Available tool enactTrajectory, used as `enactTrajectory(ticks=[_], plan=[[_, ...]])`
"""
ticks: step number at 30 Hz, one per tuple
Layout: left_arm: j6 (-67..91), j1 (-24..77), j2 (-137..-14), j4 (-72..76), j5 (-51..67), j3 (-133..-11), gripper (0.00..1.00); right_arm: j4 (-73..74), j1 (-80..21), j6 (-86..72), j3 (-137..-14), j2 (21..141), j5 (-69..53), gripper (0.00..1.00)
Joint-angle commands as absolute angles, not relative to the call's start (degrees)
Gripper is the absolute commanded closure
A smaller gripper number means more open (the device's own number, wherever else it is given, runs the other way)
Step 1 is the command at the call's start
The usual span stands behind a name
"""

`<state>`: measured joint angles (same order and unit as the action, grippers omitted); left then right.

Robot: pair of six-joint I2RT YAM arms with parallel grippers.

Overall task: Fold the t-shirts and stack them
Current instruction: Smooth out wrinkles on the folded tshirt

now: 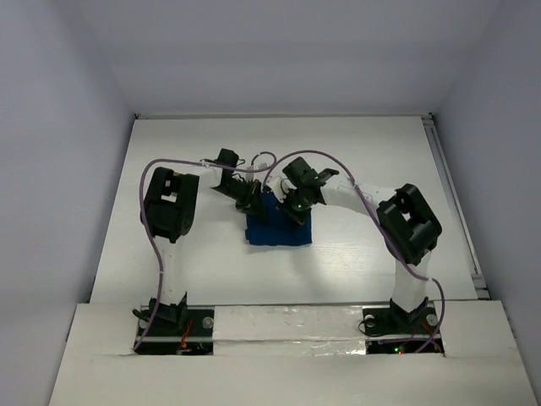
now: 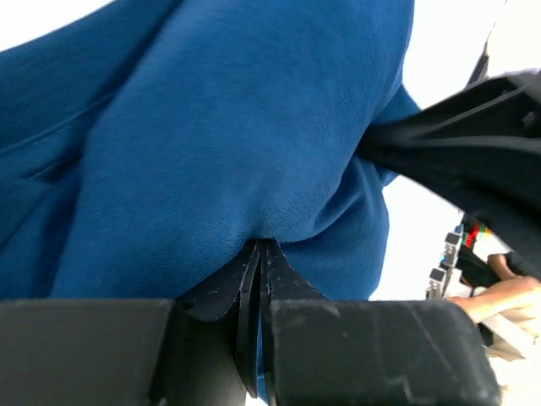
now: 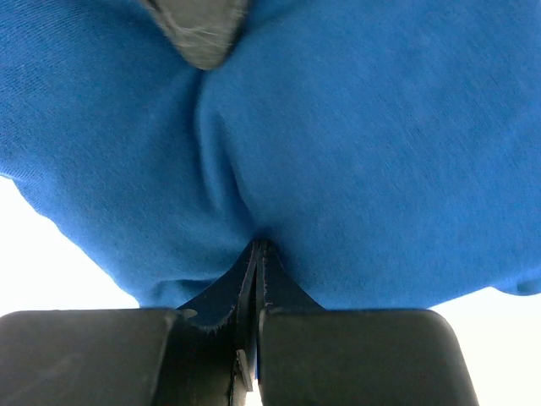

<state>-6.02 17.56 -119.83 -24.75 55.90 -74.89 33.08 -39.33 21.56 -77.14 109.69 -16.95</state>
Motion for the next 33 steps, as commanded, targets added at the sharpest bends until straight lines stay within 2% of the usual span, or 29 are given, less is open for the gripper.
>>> enactTrajectory(ticks=[1, 7, 11, 15, 20, 33], plan=[[-7.6, 17.6, -123.8, -25.1, 50.5, -79.7, 1.0, 33.0, -38.9, 21.4, -80.2, 111.4, -17.2, 1.0], [-7.4, 17.6, -128.1, -28.2, 51.2, -88.5, 1.0, 34.4, -37.7, 21.0, -82.9, 114.1, -17.1, 1.0], [-7.6, 17.6, -130.6, -30.1, 49.7, -93.5, 1.0, 36.3, -33.5, 18.9, -88.2, 118.0, -16.5, 1.0], [-7.3, 17.6, -131.2, -30.8, 48.5, -96.1, 1.0, 38.5, -28.6, 15.9, -94.4, 120.9, -17.9, 1.0], [-7.1, 17.1, -131.4, -31.0, 47.9, -98.0, 1.0, 39.6, -27.2, 14.8, -98.2, 121.2, -18.1, 1.0], [-7.4, 17.1, -133.9, -32.0, 47.5, -102.6, 1.0, 39.6, -27.2, 16.4, -93.0, 119.1, -21.2, 1.0]])
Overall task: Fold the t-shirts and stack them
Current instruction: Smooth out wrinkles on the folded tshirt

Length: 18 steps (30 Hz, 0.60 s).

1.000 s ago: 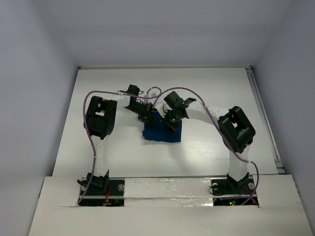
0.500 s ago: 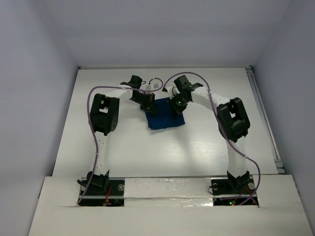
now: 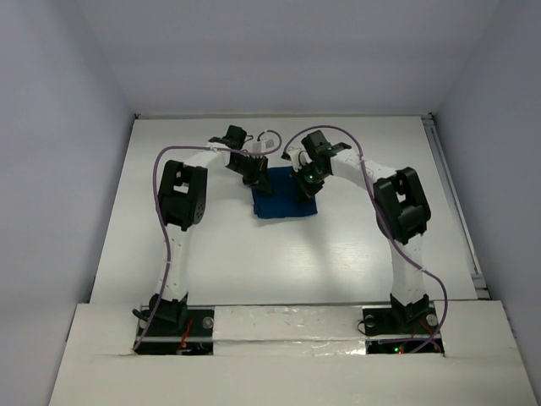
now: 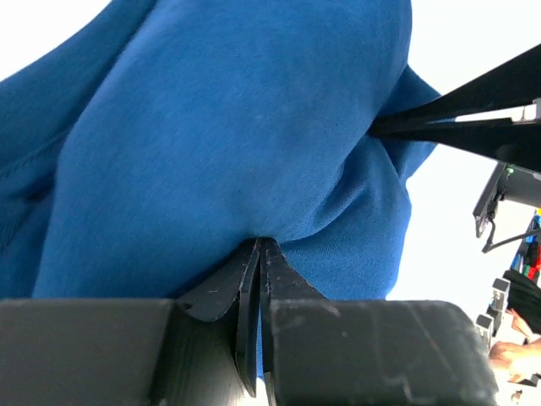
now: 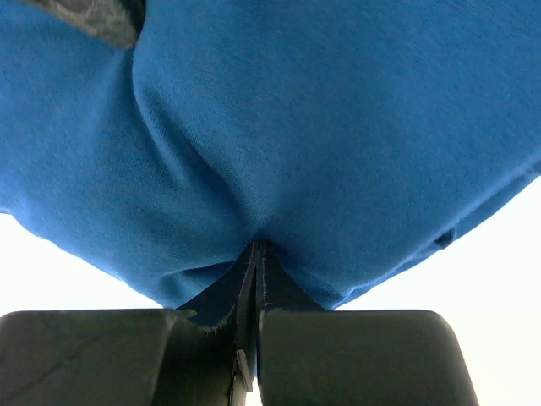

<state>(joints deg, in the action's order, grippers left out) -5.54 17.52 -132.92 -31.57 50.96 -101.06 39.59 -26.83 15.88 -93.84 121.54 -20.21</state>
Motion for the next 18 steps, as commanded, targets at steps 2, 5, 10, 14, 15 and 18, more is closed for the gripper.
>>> enactTrajectory(ticks=[2, 5, 10, 14, 15, 18], plan=[[-7.5, 17.1, -133.8, -31.8, 47.4, -103.1, 1.0, 39.9, -27.2, 16.4, -92.9, 119.0, -21.6, 1.0], [-7.5, 16.5, -133.8, -32.3, 47.6, -104.6, 1.0, 39.8, -27.2, 16.3, -92.6, 119.0, -21.4, 1.0], [-9.2, 16.0, -130.4, -32.8, 49.1, -104.4, 0.87, 36.5, -27.2, 15.8, -90.7, 114.5, -19.7, 0.96], [-9.8, 13.5, -124.6, -31.0, 51.3, -104.1, 0.67, 34.7, -27.2, 15.4, -90.5, 110.3, -18.7, 0.85], [-9.8, 12.8, -122.2, -30.8, 51.7, -104.2, 0.62, 34.5, -27.2, 15.0, -90.6, 109.5, -18.6, 0.83], [-10.0, 10.1, -117.7, -30.2, 54.5, -104.7, 0.57, 33.7, -27.2, 14.9, -90.1, 105.6, -18.2, 0.82]])
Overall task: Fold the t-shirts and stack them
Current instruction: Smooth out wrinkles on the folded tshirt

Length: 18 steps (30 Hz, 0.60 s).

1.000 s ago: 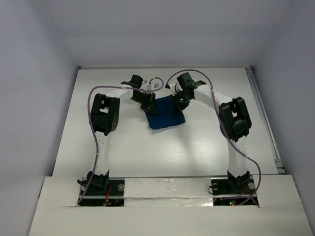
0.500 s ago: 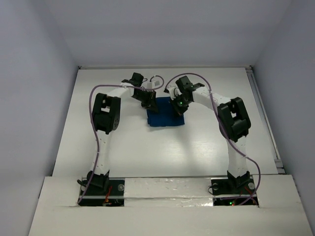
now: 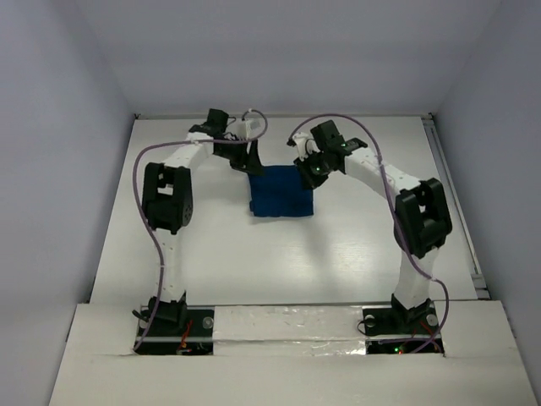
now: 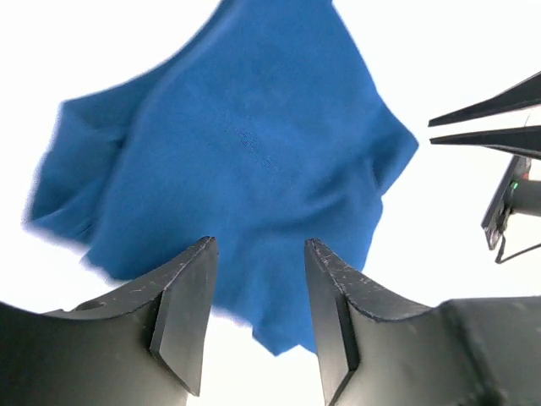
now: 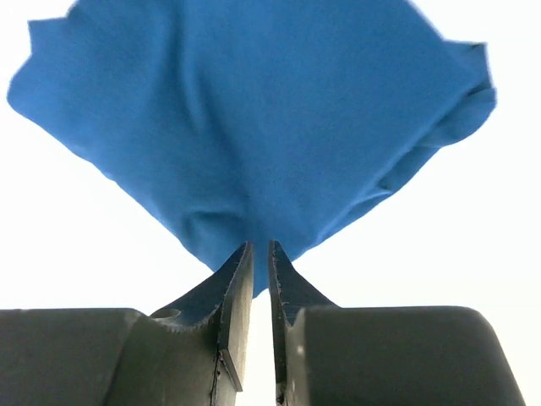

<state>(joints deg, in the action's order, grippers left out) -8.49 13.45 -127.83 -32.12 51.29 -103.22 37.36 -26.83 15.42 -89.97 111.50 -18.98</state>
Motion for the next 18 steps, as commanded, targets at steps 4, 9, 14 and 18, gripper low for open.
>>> enactTrajectory(ticks=[4, 9, 14, 18], plan=[[-12.7, 6.9, -111.8, -31.3, 55.8, -102.6, 0.57, 33.5, -26.6, 14.8, -88.7, 100.6, -17.0, 0.81], [-17.0, 5.9, -100.1, -29.9, 54.4, -93.8, 0.57, 33.7, -26.1, 14.2, -86.3, 94.4, -15.5, 0.81], [-19.7, 4.6, -87.0, -24.6, 47.1, -77.2, 0.57, 31.3, -23.4, 14.3, -79.6, 84.1, -12.5, 0.79], [-20.6, 2.5, -73.6, -17.7, 40.1, -64.5, 0.55, 29.4, -16.9, 15.5, -72.7, 76.4, -13.9, 0.71]])
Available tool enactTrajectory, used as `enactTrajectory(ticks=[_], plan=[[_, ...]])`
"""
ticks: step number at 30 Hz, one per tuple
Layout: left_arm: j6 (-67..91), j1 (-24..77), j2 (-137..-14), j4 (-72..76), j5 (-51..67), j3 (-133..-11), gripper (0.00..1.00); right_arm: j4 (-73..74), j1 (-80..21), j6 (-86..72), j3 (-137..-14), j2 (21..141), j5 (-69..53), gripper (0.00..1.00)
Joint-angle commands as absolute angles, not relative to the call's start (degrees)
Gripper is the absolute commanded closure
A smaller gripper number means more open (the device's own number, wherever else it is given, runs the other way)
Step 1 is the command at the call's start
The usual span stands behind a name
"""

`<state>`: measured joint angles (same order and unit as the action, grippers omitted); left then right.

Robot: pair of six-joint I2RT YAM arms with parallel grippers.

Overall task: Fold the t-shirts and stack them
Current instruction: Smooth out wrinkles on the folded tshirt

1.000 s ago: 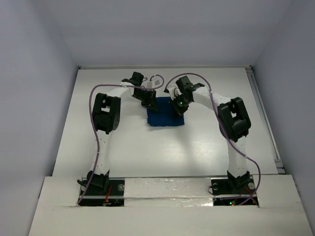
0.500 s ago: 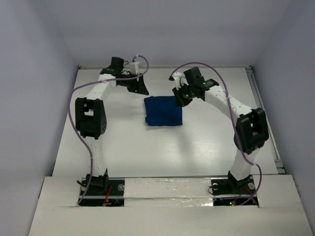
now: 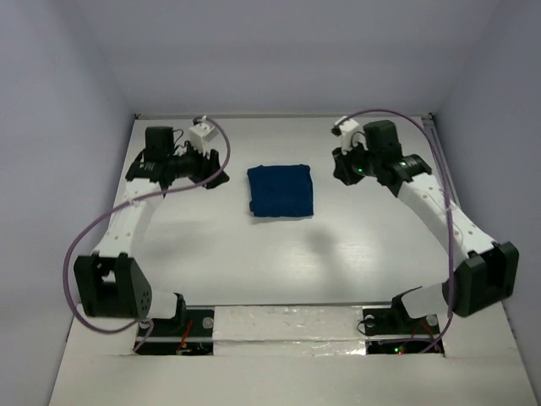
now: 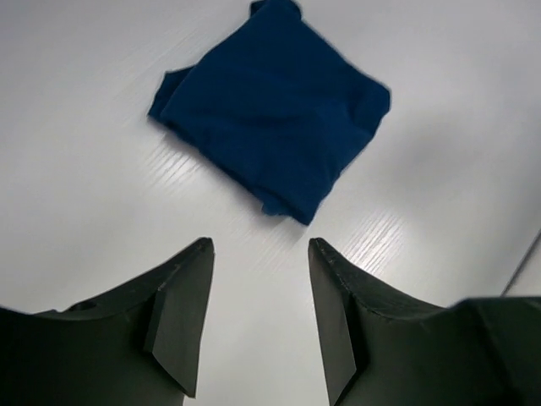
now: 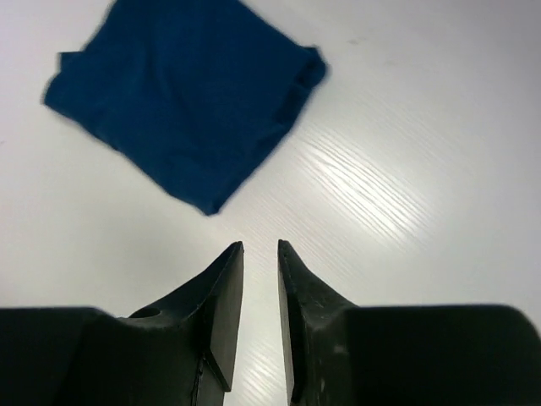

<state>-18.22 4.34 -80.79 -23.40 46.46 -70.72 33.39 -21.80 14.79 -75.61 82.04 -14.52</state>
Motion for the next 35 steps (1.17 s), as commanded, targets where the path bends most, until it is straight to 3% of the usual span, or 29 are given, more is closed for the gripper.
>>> enactTrajectory(ticks=[1, 2, 3, 5, 6, 7, 14, 19, 35], plan=[[-21.5, 2.5, -72.1, -16.4, 38.7, -62.7, 0.54, 29.4, -15.7, 16.3, -71.9, 75.2, -14.0, 0.71], [-21.8, 2.5, -70.4, -15.9, 37.1, -59.2, 0.54, 29.6, -14.8, 17.0, -71.2, 74.2, -13.9, 0.7], [-22.0, 1.5, -67.7, -15.4, 35.0, -57.5, 0.54, 29.9, -13.5, 17.7, -70.5, 72.5, -14.2, 0.63], [-22.1, 1.0, -65.7, -13.3, 33.3, -52.9, 0.52, 29.8, -10.2, 19.4, -67.7, 70.9, -15.5, 0.62], [-21.9, -0.5, -64.1, -11.4, 31.5, -51.3, 0.52, 29.3, -8.4, 21.3, -66.5, 69.7, -16.6, 0.46], [-21.8, -0.5, -63.5, -10.1, 30.9, -49.9, 0.52, 28.5, -7.5, 22.0, -64.1, 69.2, -16.9, 0.45], [-21.9, -4.4, -62.8, -4.0, 29.5, -38.2, 0.52, 22.8, 1.7, 27.6, -55.6, 67.7, -22.1, 0.44], [-23.0, -7.6, -62.6, -3.0, 31.8, -36.8, 0.53, 16.6, 7.3, 28.1, -49.1, 67.5, -29.4, 0.44], [-21.8, -8.3, -66.3, -0.4, 37.2, -37.4, 0.53, 15.8, 10.2, 27.0, -50.2, 70.8, -34.5, 0.43]])
